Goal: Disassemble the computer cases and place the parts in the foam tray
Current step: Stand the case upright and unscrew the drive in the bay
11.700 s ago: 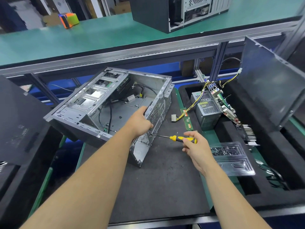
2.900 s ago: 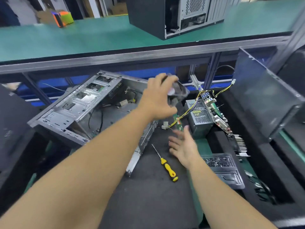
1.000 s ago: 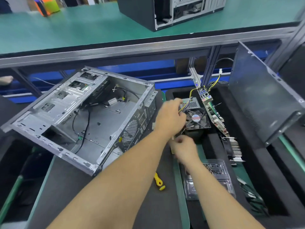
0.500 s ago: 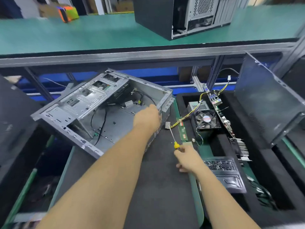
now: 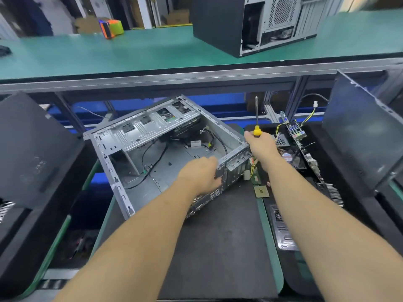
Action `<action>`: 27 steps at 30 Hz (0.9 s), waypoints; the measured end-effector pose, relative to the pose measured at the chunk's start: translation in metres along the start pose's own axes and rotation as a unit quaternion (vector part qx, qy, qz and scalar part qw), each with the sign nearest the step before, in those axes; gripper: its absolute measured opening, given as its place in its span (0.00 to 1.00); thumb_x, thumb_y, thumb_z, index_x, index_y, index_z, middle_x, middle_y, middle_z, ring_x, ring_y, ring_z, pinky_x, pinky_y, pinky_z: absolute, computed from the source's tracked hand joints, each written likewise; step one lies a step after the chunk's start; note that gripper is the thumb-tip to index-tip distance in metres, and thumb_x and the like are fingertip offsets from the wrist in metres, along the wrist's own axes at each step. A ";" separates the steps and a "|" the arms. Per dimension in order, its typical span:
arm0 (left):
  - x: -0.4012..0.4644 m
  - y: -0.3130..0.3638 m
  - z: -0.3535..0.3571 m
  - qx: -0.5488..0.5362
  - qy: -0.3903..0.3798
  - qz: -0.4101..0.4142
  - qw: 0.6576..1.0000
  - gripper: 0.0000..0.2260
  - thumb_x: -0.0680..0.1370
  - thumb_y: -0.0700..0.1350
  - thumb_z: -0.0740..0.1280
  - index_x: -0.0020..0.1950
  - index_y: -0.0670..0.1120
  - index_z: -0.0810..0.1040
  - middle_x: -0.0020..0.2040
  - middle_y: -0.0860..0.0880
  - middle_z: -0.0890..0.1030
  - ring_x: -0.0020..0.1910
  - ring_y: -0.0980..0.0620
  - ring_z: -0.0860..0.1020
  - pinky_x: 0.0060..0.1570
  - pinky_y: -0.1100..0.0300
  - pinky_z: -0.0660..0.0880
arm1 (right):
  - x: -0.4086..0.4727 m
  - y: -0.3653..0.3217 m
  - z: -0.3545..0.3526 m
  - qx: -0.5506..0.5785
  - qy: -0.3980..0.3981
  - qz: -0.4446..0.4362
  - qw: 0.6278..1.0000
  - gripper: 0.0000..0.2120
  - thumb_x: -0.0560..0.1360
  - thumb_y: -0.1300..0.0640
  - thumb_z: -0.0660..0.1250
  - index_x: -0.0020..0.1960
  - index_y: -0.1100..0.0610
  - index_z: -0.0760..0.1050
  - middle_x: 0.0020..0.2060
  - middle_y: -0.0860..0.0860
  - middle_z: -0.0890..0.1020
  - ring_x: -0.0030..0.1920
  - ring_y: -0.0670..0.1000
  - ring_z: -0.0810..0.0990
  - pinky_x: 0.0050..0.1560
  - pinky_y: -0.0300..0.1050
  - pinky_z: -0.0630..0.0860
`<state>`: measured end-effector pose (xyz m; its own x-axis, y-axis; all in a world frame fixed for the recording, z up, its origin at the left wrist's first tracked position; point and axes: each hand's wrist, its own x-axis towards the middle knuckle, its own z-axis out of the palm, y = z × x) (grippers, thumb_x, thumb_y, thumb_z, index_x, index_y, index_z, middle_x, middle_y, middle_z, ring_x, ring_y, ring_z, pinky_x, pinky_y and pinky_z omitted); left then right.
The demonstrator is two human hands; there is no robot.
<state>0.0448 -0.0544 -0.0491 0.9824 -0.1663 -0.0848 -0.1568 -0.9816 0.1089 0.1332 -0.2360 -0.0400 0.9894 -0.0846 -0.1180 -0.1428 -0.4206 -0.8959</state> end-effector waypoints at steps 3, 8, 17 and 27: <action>-0.004 -0.007 -0.002 0.009 -0.002 0.013 1.000 0.16 0.79 0.57 0.65 0.48 0.47 0.64 0.36 0.53 0.64 0.40 0.44 0.70 0.39 0.54 0.66 | 0.004 -0.009 0.007 -0.052 -0.074 0.001 0.996 0.19 0.80 0.47 0.64 0.37 0.59 0.71 0.34 0.53 0.72 0.39 0.55 0.70 0.38 0.48 0.67; -0.011 -0.016 -0.009 0.008 -0.009 0.015 1.000 0.20 0.80 0.65 0.59 0.48 0.48 0.67 0.36 0.52 0.68 0.38 0.46 0.71 0.36 0.53 0.65 | -0.011 -0.006 0.020 -0.203 -0.031 -0.067 0.976 0.22 0.83 0.48 0.60 0.34 0.57 0.67 0.30 0.52 0.72 0.38 0.58 0.73 0.36 0.46 0.63; -0.021 -0.078 -0.027 -0.260 -0.010 -0.121 0.958 0.31 0.79 0.73 0.50 0.43 0.50 0.78 0.39 0.49 0.83 0.38 0.52 0.79 0.44 0.54 0.73 | -0.093 -0.001 0.038 -0.252 0.037 -0.089 0.963 0.23 0.83 0.43 0.56 0.33 0.54 0.66 0.29 0.50 0.70 0.36 0.59 0.71 0.36 0.48 0.64; 0.078 0.040 -0.034 -0.461 -0.014 -0.312 0.831 0.22 0.82 0.48 0.64 0.72 0.39 0.70 0.68 0.42 0.78 0.65 0.41 0.77 0.63 0.53 0.74 | -0.145 0.023 0.026 0.272 -0.103 0.193 0.937 0.17 0.80 0.50 0.68 0.48 0.66 0.78 0.40 0.64 0.83 0.38 0.58 0.83 0.41 0.60 0.84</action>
<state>0.1189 -0.1033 -0.0179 0.8387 0.3333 -0.4308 0.5387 -0.3907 0.7464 -0.0127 -0.2094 -0.0547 0.8587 0.0640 -0.5085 -0.5123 0.1319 -0.8486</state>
